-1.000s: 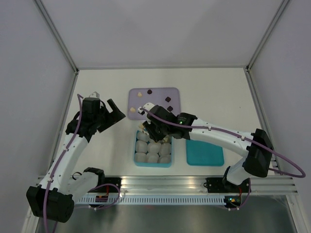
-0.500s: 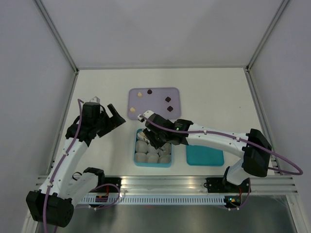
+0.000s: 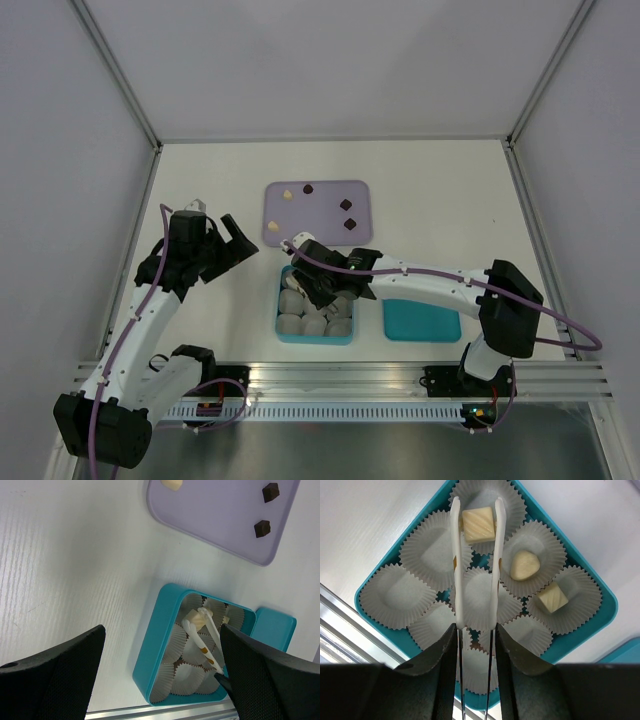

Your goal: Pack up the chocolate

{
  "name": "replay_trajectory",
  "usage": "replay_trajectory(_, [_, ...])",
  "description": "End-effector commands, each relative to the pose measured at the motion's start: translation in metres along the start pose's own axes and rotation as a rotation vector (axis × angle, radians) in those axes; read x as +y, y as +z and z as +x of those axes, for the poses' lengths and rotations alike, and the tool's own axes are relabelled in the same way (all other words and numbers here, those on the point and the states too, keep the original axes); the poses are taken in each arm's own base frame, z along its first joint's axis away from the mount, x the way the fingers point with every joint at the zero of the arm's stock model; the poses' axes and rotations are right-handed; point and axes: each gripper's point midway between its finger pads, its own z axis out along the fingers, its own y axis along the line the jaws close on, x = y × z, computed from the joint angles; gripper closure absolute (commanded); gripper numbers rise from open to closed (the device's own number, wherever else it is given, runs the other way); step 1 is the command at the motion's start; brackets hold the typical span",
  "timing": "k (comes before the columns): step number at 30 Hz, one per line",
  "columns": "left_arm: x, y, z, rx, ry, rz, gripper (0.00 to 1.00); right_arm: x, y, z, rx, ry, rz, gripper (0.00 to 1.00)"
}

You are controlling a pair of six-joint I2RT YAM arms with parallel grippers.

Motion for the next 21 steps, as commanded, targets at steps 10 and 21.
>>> replay_trajectory(10, [0.000,-0.006,0.000,-0.012,0.047,0.012,0.00,0.007,0.007,-0.027,-0.079,0.059,0.015,0.85])
replay_trajectory(21, [0.001,-0.006,-0.001,-0.017,0.047,0.008,0.00,0.004,0.012,-0.025,-0.068,0.072,0.039,0.85])
